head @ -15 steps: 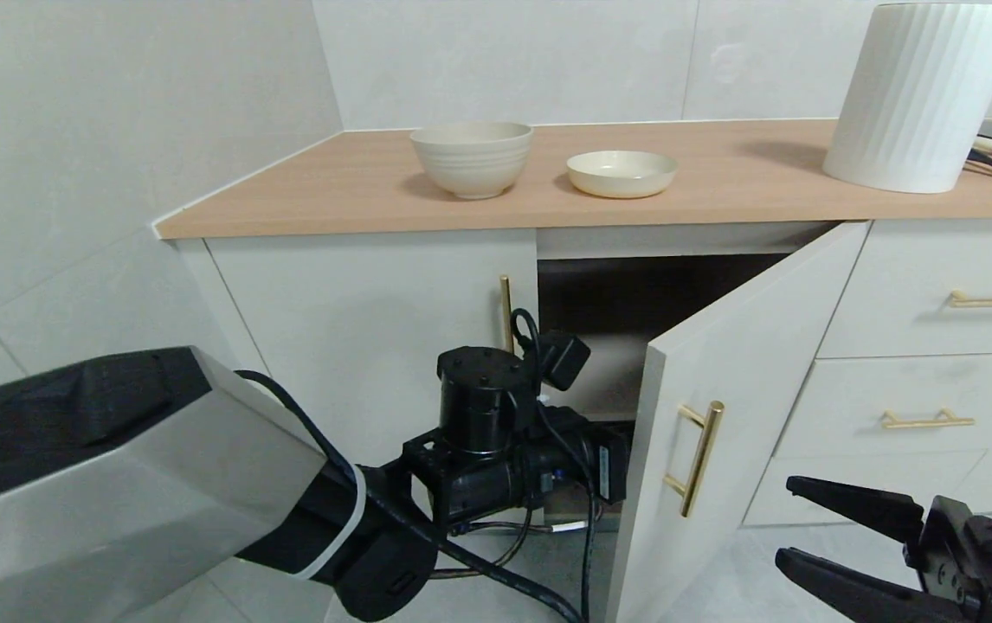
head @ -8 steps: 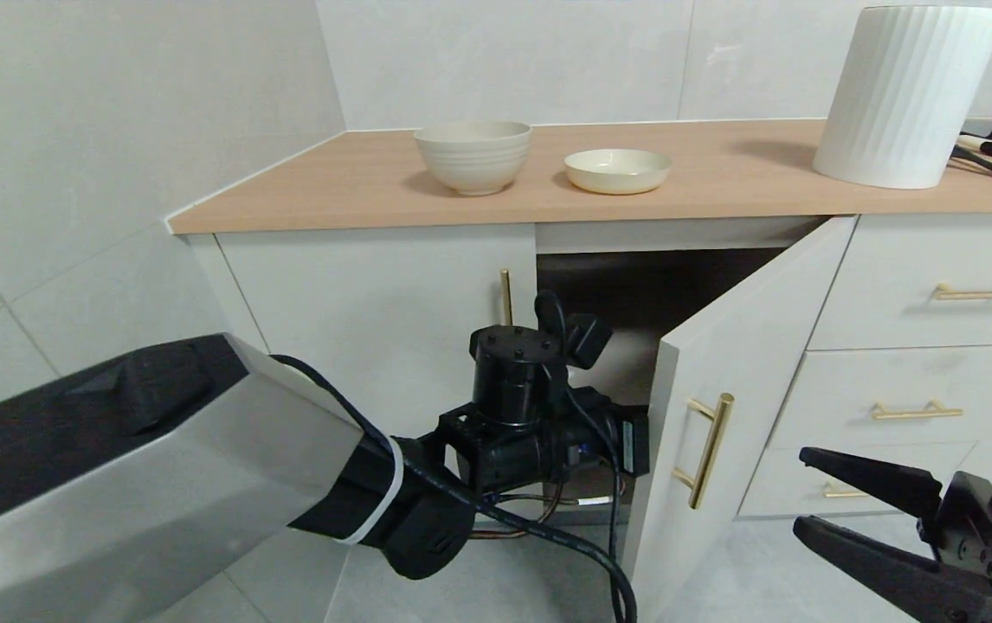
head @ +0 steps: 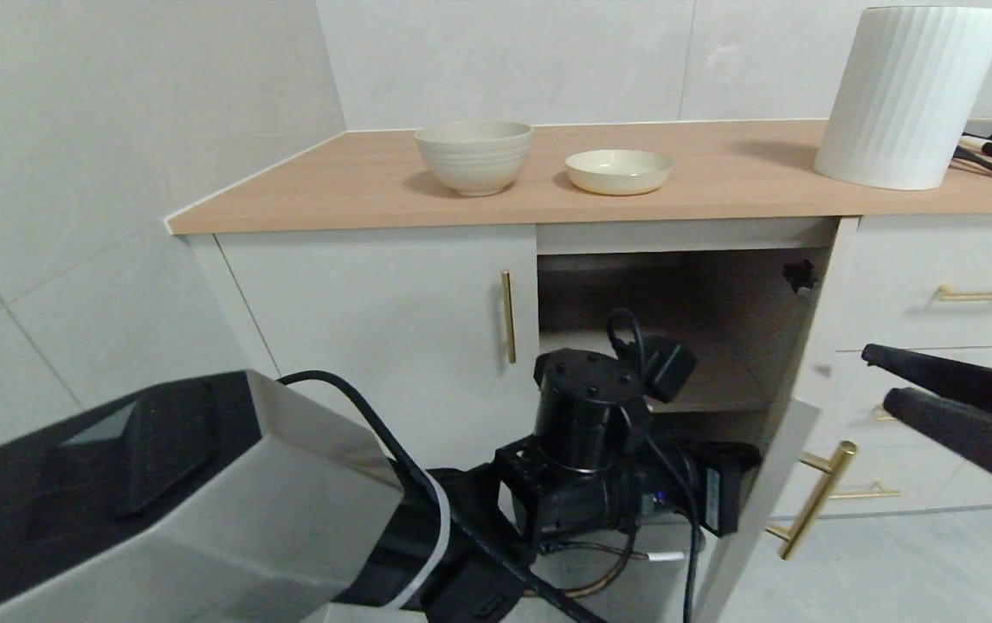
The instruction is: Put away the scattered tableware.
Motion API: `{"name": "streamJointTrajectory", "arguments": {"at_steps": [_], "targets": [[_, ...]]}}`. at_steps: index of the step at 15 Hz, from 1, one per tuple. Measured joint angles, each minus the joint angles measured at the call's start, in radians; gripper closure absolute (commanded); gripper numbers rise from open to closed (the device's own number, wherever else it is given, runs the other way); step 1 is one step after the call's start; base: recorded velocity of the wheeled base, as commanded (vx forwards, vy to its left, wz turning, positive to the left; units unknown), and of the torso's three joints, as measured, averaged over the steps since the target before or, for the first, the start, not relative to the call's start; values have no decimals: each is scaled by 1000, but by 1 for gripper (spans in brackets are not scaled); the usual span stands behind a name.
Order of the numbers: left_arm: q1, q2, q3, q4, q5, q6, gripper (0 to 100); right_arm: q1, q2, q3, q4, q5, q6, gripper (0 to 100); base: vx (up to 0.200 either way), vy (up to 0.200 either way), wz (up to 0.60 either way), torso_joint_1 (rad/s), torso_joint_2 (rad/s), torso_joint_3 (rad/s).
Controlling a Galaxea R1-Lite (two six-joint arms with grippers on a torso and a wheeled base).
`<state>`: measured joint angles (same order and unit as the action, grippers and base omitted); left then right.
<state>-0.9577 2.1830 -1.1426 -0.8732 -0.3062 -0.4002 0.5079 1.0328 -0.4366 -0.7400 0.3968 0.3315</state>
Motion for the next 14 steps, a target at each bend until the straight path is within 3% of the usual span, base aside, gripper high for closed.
{"name": "streamJointTrajectory", "arguments": {"at_steps": [3, 5, 7, 11, 14], "targets": [[-137, -11, -13, 13, 13, 0, 100, 0, -136, -110, 219, 35, 0, 0, 0, 0, 0, 0, 0, 0], [-156, -19, -16, 9, 60, 0, 100, 1, -193, -143, 253, 50, 0, 0, 0, 0, 0, 0, 0, 0], [-113, -37, -10, 8, 115, -1, 100, 2, -213, -147, 257, 52, 0, 0, 0, 0, 0, 0, 0, 0], [43, -129, 80, 10, 135, 10, 100, 1, -156, -146, 293, 50, -1, 0, 0, 0, 0, 0, 0, 0], [169, -232, 190, 20, 134, 73, 100, -1, -52, -155, 309, 47, -31, 0, 0, 0, 0, 0, 0, 0]]}}
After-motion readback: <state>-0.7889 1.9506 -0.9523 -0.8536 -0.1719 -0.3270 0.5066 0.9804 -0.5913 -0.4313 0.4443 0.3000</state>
